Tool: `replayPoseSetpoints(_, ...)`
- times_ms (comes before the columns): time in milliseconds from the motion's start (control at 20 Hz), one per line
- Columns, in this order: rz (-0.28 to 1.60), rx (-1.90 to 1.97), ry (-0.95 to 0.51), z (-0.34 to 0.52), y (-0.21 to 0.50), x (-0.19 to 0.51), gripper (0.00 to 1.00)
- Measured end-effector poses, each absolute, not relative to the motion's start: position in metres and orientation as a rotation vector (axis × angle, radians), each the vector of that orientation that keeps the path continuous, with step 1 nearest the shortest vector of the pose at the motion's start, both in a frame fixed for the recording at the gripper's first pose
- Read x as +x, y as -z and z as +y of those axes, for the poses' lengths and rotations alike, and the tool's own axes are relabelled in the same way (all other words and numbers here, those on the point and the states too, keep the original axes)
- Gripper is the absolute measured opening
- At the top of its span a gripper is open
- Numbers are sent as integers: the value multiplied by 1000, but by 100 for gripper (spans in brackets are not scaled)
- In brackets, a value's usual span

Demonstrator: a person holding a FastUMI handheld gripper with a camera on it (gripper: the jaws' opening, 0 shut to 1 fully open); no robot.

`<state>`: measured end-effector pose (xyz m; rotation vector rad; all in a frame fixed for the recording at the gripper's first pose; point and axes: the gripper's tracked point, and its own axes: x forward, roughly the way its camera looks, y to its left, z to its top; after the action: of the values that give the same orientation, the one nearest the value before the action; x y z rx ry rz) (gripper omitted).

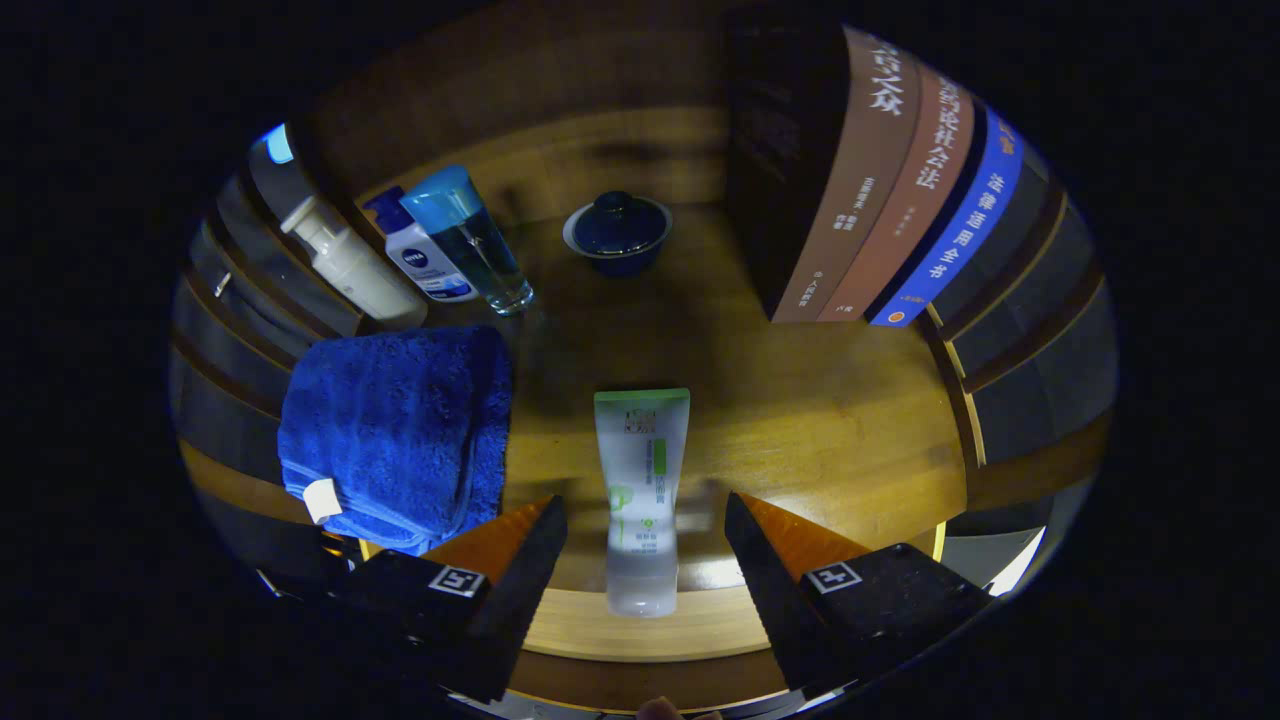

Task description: Pull open the drawer, take out the items inside it, and place them on the countertop above the cabinet.

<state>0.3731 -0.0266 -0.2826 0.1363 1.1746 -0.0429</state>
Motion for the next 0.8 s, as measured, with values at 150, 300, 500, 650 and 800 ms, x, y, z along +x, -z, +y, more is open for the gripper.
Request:
replayPoseSetpoints(150, 1069, 110, 21, -28, 262, 362, 100)
replayPoseSetpoints(300, 938, 143, -9, -16, 237, 344, 100)
replayPoseSetpoints(500, 752, 188, -83, -1, 201, 316, 100)
replayPoseSetpoints(650, 621, 187, -122, 7, 178, 282, 100)
replayPoseSetpoints(800, 473, 134, -125, 9, 158, 240, 100)
